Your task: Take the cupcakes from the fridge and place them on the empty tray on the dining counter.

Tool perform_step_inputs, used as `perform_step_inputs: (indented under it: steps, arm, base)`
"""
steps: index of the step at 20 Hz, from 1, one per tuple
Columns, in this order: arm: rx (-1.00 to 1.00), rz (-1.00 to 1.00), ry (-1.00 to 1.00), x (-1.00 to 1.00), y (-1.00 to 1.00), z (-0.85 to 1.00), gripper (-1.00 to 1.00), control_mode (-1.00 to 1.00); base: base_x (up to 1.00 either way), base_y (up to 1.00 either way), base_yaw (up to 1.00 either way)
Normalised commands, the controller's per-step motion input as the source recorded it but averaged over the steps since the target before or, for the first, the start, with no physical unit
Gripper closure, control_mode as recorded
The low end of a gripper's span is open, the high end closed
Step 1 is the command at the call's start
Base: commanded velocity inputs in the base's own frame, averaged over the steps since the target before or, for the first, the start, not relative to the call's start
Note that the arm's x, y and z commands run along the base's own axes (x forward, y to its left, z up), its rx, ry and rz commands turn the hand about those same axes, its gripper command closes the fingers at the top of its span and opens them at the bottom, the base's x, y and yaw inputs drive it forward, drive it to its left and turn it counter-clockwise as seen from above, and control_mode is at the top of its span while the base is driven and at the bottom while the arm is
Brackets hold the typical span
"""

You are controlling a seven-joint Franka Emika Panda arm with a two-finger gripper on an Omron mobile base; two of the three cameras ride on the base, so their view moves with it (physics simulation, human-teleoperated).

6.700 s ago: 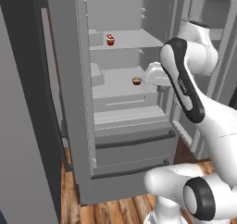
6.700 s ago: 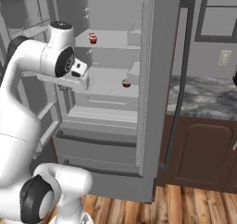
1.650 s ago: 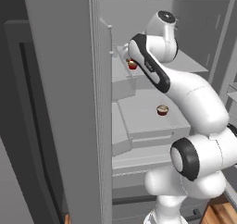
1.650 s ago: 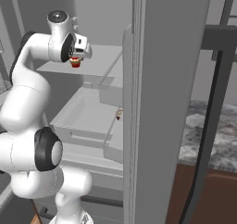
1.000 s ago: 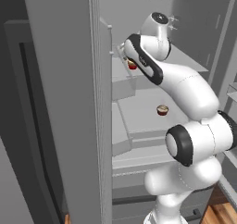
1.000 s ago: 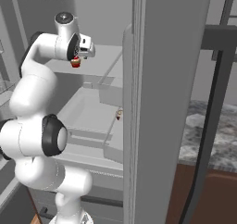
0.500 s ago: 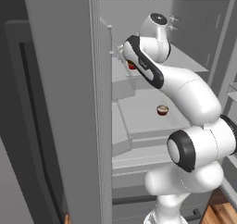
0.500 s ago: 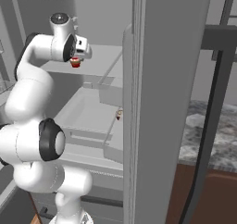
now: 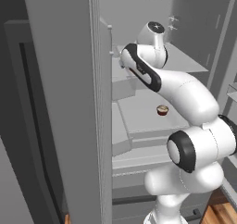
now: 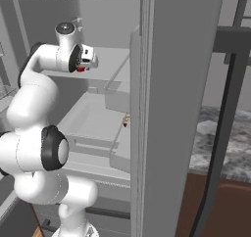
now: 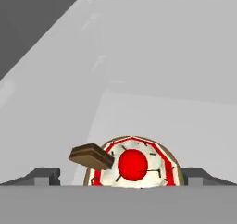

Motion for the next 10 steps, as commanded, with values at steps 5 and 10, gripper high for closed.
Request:
perform_step_inputs:
  steps: [5,10]
  arm:
    - [0.0,0.0,0.0,0.23,0.02,-0.37,1.0,-1.0]
    - [-0.01,0.0,-0.04,0.22,0.0,-0.28,1.0,-1.0]
  base:
    - [0.0,0.0,0.0]
    - [0.0,0.0,0.0]
